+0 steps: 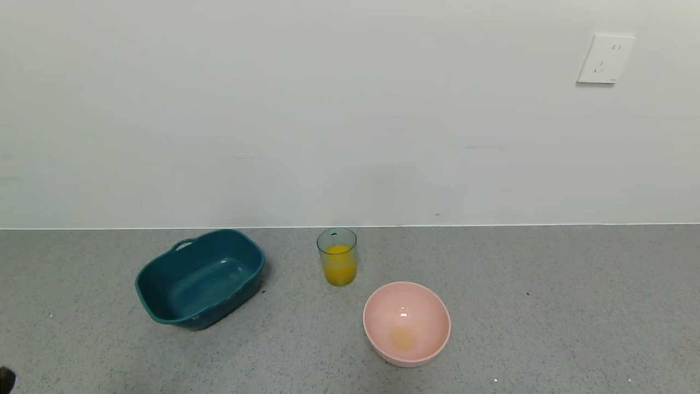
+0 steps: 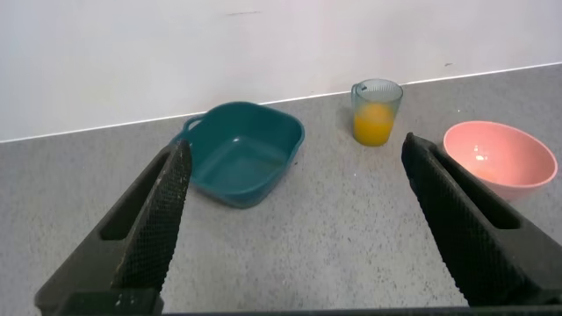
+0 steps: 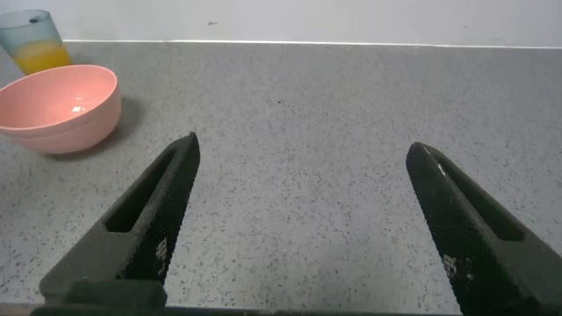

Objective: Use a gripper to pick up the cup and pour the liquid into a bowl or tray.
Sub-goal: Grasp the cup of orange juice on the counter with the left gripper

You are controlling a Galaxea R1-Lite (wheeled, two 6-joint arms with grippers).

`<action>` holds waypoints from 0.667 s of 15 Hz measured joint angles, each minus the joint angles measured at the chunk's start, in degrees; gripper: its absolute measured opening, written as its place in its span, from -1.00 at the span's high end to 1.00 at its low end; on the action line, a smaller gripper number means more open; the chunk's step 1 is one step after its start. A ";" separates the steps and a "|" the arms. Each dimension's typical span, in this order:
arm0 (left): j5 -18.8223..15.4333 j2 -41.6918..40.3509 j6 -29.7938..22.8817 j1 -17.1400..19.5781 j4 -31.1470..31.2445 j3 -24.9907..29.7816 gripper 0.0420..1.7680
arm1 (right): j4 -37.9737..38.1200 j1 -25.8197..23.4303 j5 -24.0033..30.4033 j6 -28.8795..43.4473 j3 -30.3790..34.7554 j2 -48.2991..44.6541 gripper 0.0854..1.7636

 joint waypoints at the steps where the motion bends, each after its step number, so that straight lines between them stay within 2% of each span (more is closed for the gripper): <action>1: 0.00 0.00 0.00 0.00 0.00 0.00 -0.94 | 0.00 0.00 0.00 0.00 0.00 0.00 -0.94; 5: -0.44 1.83 0.05 -0.02 0.00 -1.11 -0.94 | 0.00 0.00 0.00 -0.02 0.00 0.00 -0.94; 8: -3.69 13.10 0.22 -0.17 -0.22 -7.12 -0.94 | 0.00 0.00 0.00 0.02 0.00 0.00 -0.94; 10: -4.30 19.27 0.20 -2.21 -0.33 -9.35 -0.94 | -0.02 0.00 0.00 0.00 0.00 0.00 -0.94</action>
